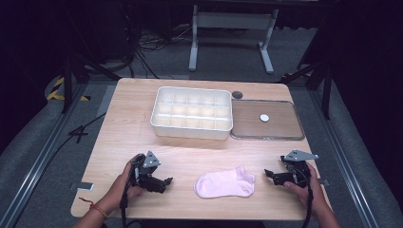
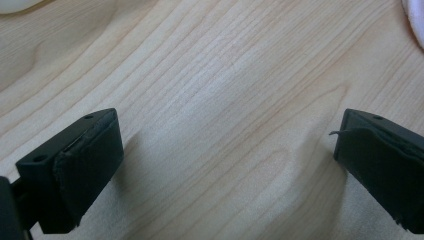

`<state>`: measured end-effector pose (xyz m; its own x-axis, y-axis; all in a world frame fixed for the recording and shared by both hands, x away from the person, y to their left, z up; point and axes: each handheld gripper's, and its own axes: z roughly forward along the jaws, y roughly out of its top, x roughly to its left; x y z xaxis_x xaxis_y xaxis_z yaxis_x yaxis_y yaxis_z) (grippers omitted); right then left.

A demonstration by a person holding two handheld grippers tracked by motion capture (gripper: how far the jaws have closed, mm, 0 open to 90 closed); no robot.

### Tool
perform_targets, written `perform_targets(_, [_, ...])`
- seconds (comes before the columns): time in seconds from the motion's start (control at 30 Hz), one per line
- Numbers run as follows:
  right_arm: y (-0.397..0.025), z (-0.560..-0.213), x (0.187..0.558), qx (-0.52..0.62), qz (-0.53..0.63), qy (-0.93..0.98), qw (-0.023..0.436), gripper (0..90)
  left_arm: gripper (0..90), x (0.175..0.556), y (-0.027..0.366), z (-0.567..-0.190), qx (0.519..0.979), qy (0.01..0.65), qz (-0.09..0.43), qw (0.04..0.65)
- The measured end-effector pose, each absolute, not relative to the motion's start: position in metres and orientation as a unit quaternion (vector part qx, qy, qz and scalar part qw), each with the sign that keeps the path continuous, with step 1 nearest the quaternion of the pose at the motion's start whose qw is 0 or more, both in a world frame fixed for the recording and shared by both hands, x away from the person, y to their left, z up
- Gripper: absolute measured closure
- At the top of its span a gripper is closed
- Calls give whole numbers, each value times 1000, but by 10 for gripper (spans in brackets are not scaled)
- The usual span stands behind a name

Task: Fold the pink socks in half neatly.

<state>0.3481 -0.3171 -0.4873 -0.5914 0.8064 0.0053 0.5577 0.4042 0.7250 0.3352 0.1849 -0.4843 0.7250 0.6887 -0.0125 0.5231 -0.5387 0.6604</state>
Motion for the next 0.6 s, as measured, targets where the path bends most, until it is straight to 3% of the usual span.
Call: perform_targets(0.6, [-318, -487, 348, 416, 353, 820, 176, 92, 0, 342, 182, -484, 880, 321, 117, 331])
